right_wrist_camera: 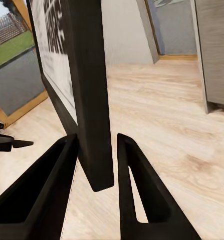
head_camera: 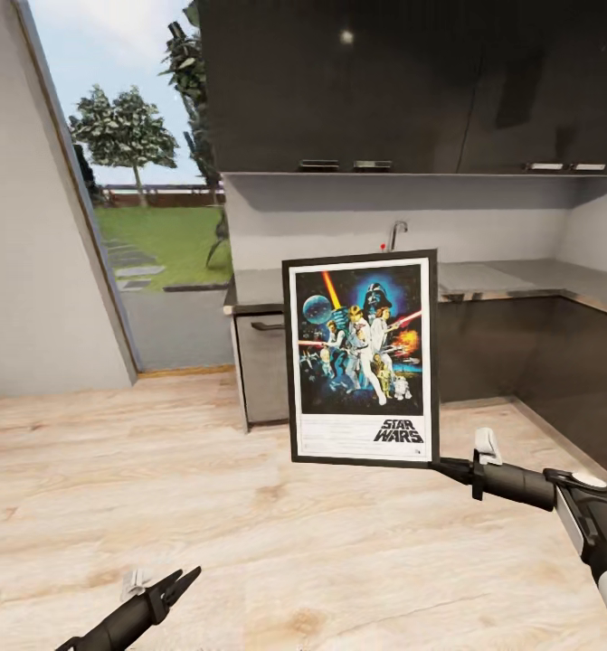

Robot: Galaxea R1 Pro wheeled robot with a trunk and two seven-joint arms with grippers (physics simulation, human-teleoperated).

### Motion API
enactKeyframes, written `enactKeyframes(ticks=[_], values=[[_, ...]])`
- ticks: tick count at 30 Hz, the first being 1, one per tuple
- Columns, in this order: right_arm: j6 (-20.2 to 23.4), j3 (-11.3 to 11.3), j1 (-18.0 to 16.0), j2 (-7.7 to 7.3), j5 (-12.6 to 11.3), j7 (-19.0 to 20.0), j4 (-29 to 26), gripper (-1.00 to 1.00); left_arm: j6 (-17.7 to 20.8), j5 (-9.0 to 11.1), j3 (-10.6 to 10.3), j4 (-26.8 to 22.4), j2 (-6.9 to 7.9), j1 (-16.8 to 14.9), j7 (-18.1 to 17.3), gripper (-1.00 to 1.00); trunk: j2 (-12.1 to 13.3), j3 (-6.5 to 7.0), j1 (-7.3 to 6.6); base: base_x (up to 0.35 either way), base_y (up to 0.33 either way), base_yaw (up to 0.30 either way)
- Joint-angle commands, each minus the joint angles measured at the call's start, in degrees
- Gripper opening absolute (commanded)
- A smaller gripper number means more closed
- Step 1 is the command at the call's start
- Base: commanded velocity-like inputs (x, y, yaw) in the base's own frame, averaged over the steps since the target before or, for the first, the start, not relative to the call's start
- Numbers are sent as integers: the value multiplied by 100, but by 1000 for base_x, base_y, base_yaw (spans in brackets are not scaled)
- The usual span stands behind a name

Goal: Pick up the poster from the kitchen countertop and hang it on one of the wall nails in the kitchen.

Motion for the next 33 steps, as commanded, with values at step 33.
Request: enactKeyframes(ticks=[33], values=[[69,-15,-2,-1,0,13,5,-100,-13,62,-49,12,1,-6,6,100,799,353,-441,-5,3,186]])
